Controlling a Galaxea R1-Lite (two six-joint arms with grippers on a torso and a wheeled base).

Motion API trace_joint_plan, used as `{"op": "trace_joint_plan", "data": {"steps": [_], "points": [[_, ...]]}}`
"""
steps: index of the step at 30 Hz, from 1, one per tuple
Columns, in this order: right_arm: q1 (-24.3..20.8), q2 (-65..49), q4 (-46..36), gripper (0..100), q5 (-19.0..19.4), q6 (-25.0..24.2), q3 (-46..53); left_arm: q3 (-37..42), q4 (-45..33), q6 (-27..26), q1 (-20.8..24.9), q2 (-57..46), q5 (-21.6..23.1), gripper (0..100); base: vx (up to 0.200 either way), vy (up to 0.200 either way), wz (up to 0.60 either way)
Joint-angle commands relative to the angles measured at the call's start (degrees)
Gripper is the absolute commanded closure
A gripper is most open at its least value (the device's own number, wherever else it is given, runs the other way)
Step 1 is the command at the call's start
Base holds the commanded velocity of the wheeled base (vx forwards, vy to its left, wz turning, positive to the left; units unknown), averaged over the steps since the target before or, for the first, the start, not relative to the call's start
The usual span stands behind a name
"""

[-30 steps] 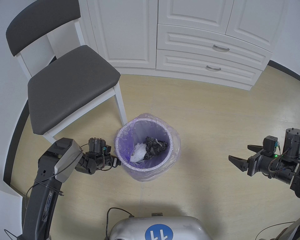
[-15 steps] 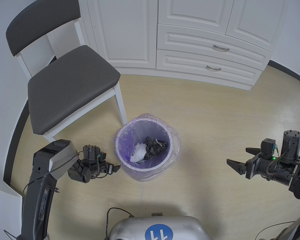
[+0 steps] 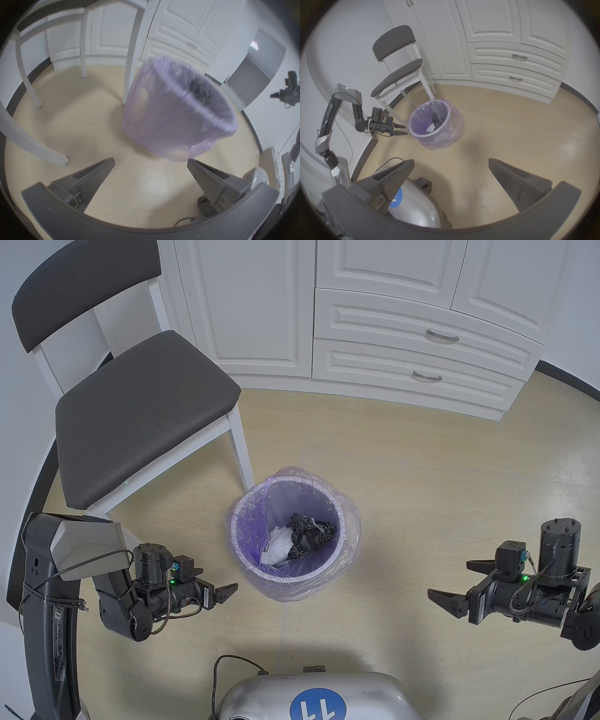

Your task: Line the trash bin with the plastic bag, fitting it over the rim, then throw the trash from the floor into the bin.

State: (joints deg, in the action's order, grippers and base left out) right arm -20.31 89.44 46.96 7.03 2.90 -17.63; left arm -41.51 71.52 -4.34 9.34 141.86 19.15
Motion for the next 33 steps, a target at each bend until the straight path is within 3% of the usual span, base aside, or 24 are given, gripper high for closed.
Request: {"op": "trace_joint_plan", "data": {"steps": [1,3,6,11,18,33], "points": [[-10.36,14.0,9.73,0,-1.41,-4.57,1.02,12.77,13.12,4.78,1.12,-7.13,1.68,0,0.0,0.0,0.0],[-12.3,18.66,14.04,0,-3.08,-5.71,-0.21,14.61,15.84,4.78,0.07,-7.3,1.77,0,0.0,0.0,0.0],[-16.43,30.53,20.19,0,-8.7,-4.92,-4.43,16.2,16.28,4.78,-1.87,-10.55,2.03,0,0.0,0.0,0.0],[-18.63,37.38,21.42,0,-9.93,-4.48,-11.55,17.51,16.28,5.22,-4.5,-15.21,5.37,0,0.0,0.0,0.0],[-15.46,46.61,18.61,0,-11.69,-3.08,-23.94,18.22,16.28,7.24,-6.79,-22.42,7.13,0,0.0,0.0,0.0],[-9.31,54.96,18.96,0,-13.27,-4.48,-37.3,17.95,16.28,7.24,-7.05,-23.3,7.04,0,0.0,0.0,0.0]]}}
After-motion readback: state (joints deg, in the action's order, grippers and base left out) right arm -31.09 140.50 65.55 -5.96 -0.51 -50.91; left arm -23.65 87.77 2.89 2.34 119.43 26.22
